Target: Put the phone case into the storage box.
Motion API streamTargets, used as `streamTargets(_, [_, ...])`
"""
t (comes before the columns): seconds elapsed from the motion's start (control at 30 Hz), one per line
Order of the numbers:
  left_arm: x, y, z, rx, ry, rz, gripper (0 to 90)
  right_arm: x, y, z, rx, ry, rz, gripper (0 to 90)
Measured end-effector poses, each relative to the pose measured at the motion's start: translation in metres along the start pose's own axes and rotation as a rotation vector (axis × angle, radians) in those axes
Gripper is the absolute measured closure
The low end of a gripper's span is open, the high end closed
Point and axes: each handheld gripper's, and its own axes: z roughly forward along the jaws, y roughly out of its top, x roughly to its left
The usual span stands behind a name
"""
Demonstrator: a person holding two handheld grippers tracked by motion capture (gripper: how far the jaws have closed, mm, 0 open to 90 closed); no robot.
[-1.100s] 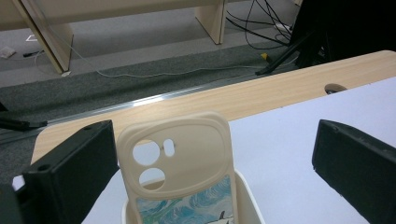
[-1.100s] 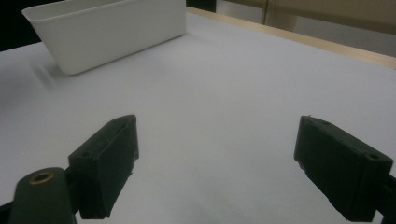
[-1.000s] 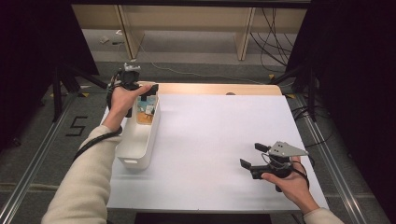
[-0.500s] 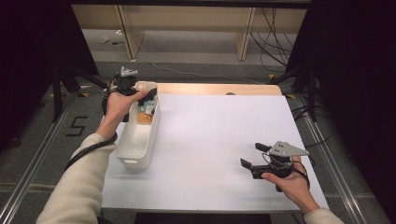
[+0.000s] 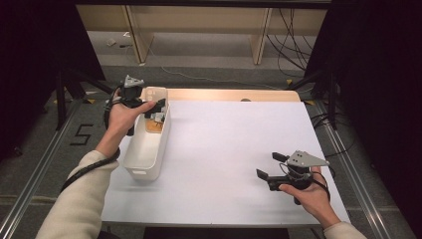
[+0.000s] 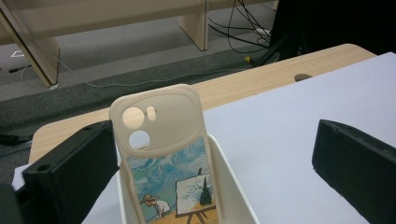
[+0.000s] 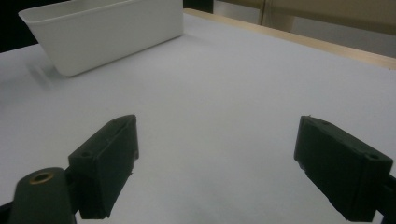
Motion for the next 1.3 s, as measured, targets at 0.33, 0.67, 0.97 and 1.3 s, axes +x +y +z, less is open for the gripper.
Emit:
streamTargets(0.33, [-0.004,-0.006,-0.01,-0.017,-0.015,0.005,0.0,0.0,0.0,0.0,0.0,0.0,0.0,14.7])
streamTargets(0.67, [-0.009,-0.014,-0.018,-0.032,-0.029,0.021,0.0,0.0,0.0,0.0,0.002,0.0,-0.001,14.7])
streamTargets(0.97, [-0.014,-0.02,-0.022,-0.042,-0.044,0.029,0.0,0.0,0.0,0.0,0.002,0.0,0.0,14.7])
streamTargets(1.3, [-0.02,-0.028,-0.032,-0.065,-0.073,0.027,0.0,0.0,0.0,0.0,0.003,-0.001,0.003,14.7])
